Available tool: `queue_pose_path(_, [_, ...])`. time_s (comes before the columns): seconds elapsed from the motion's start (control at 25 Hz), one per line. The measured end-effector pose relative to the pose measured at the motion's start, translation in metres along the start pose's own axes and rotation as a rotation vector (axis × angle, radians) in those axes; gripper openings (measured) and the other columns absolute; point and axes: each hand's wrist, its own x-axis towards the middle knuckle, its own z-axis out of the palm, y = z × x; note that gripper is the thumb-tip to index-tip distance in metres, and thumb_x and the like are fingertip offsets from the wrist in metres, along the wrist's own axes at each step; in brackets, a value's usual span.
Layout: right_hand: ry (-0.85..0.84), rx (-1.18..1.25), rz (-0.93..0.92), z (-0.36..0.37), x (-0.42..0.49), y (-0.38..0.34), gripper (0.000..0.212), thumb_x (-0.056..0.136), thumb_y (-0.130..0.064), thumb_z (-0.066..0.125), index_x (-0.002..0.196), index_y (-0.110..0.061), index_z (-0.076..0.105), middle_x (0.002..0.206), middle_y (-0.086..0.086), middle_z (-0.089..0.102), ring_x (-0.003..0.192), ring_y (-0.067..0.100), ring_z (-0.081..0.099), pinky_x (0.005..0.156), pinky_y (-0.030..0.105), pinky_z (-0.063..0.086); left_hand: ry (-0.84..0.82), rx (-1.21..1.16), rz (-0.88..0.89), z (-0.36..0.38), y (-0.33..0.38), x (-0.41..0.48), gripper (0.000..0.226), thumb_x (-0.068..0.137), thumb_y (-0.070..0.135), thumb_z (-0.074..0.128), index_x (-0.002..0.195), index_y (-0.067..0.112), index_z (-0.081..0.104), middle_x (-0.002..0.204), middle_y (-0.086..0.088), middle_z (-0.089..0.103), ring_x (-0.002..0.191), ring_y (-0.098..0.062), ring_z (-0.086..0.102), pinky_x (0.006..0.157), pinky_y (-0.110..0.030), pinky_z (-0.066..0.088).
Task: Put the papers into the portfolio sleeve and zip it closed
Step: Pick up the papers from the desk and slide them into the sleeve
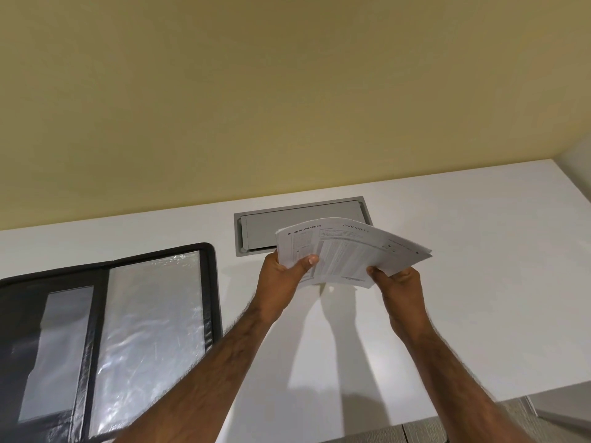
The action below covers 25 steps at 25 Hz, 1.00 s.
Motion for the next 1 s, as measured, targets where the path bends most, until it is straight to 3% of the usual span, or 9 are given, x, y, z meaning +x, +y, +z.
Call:
queue_pose_path(0.16, [-0.029, 0.0, 0.051, 0.001, -0.001, 0.003, 0.03, 0.088, 0.003, 0.066, 0.101, -0.023, 0.072, 0.097, -0.002, 0.077, 0.095, 0.018, 0.071, 0.081, 0.032, 0.054, -0.007, 0.006, -0.005, -0.004, -0.001, -0.004, 0.032, 0.076, 0.021, 0.088, 0.101, 0.036, 0.072, 0.096, 0.02, 0.078, 0.09, 0.002, 0.073, 0.073, -0.015, 0.057])
queue_pose_path(0.4, [-0.021, -0.01, 0.064, 0.004, -0.004, 0.009, 0.035, 0.089, 0.006, 0.059, 0.096, -0.025, 0.073, 0.092, -0.006, 0.076, 0.086, 0.008, 0.069, 0.079, 0.031, 0.05, 0.007, -0.005, -0.033, -0.004, 0.001, -0.008, 0.043, 0.062, 0.048, 0.085, 0.1, 0.029, 0.078, 0.099, 0.008, 0.08, 0.093, -0.009, 0.075, 0.083, -0.028, 0.061])
queue_pose_path(0.48, [-0.013, -0.005, 0.055, 0.003, -0.005, 0.009, 0.039, 0.089, 0.004, 0.059, 0.093, -0.03, 0.075, 0.092, -0.007, 0.076, 0.086, 0.007, 0.069, 0.076, 0.028, 0.051, 0.022, -0.002, -0.032, -0.003, 0.002, -0.009, 0.037, 0.067, 0.046, 0.084, 0.099, 0.029, 0.078, 0.098, 0.008, 0.08, 0.091, -0.009, 0.075, 0.083, -0.028, 0.059])
queue_pose_path(0.68, [-0.038, 0.007, 0.024, 0.0, -0.005, 0.005, 0.045, 0.071, -0.003, 0.051, 0.102, -0.028, 0.072, 0.093, -0.005, 0.075, 0.085, 0.008, 0.068, 0.068, 0.018, 0.053, 0.004, 0.01, 0.011, -0.004, 0.008, -0.011, 0.057, 0.061, 0.053, 0.085, 0.109, 0.023, 0.077, 0.1, 0.005, 0.08, 0.093, -0.012, 0.075, 0.079, -0.024, 0.059])
queue_pose_path(0.8, [-0.025, -0.034, 0.036, 0.002, -0.006, 0.005, 0.041, 0.069, -0.004, 0.047, 0.096, -0.025, 0.069, 0.079, -0.011, 0.07, 0.071, 0.008, 0.058, 0.058, 0.017, 0.045, 0.0, 0.016, 0.006, -0.004, 0.005, -0.01, 0.035, 0.074, 0.038, 0.087, 0.106, 0.026, 0.078, 0.101, 0.006, 0.08, 0.095, -0.011, 0.075, 0.085, -0.026, 0.059])
queue_pose_path(0.88, [-0.022, -0.044, 0.033, 0.003, -0.006, 0.006, 0.04, 0.071, -0.003, 0.045, 0.094, -0.026, 0.07, 0.077, -0.009, 0.067, 0.07, 0.008, 0.055, 0.06, 0.023, 0.043, 0.013, 0.005, -0.01, -0.003, 0.004, -0.011, 0.022, 0.081, 0.029, 0.084, 0.102, 0.028, 0.078, 0.099, 0.007, 0.08, 0.092, -0.008, 0.075, 0.08, -0.023, 0.056])
queue_pose_path(1.0, [-0.02, -0.032, 0.019, 0.003, -0.006, 0.002, 0.041, 0.071, -0.004, 0.045, 0.091, -0.029, 0.07, 0.078, -0.009, 0.068, 0.071, 0.005, 0.058, 0.06, 0.02, 0.047, 0.02, -0.016, 0.015, -0.004, 0.006, -0.011, 0.021, 0.079, 0.032, 0.083, 0.1, 0.028, 0.079, 0.098, 0.006, 0.08, 0.09, -0.007, 0.075, 0.074, -0.016, 0.055])
